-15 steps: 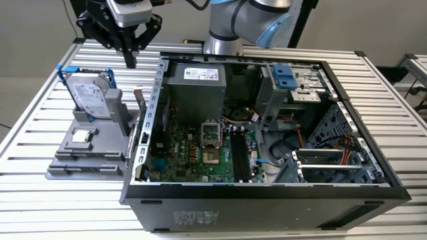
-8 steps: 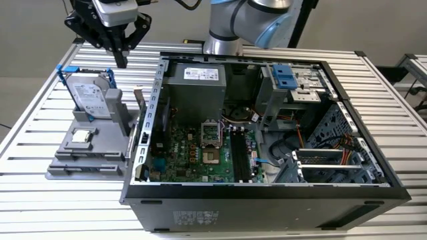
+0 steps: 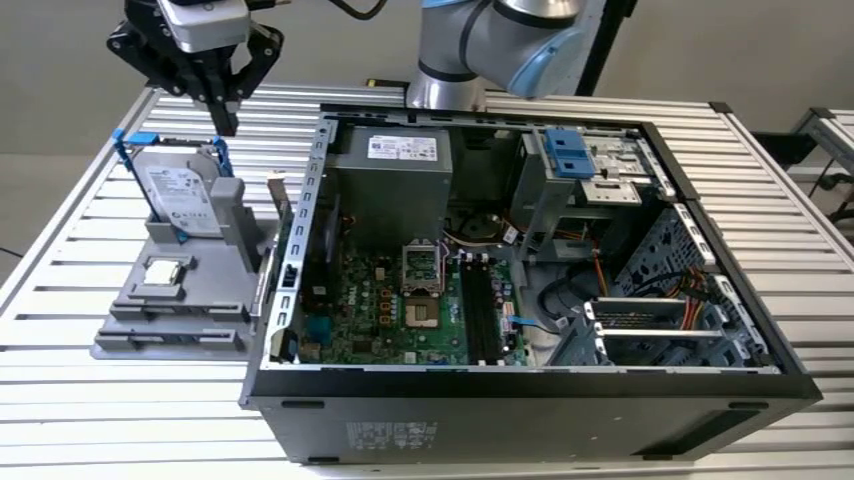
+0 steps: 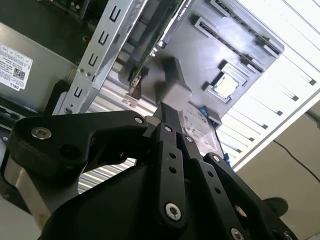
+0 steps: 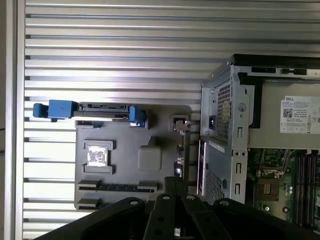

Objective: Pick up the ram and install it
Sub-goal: 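Reach for the ram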

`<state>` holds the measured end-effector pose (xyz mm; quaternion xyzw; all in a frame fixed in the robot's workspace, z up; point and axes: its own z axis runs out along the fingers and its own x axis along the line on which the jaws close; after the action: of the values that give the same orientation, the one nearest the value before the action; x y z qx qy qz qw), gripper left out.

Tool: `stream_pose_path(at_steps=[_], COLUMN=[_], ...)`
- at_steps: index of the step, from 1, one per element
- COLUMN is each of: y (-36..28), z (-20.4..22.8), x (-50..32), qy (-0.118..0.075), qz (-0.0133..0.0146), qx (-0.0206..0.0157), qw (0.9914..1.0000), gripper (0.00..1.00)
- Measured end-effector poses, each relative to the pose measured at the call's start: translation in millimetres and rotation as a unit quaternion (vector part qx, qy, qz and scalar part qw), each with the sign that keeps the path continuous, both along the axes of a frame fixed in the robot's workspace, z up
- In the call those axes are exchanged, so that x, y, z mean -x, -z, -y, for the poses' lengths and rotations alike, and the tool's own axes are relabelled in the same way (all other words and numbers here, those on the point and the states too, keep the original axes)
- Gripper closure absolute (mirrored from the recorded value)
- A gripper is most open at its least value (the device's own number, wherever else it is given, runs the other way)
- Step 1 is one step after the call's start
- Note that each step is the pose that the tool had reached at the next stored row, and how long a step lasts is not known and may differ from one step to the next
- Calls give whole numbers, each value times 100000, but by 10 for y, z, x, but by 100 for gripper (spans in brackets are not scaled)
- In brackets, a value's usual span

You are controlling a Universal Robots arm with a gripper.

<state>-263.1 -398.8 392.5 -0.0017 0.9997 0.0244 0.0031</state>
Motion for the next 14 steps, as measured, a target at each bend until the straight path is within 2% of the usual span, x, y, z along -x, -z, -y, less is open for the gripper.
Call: stream_pose_path(at_steps=[14], y=[0], z=[0], x=[292], qy=[-95], qz=[-2], qx=[0], qw=[100000], gripper=[100])
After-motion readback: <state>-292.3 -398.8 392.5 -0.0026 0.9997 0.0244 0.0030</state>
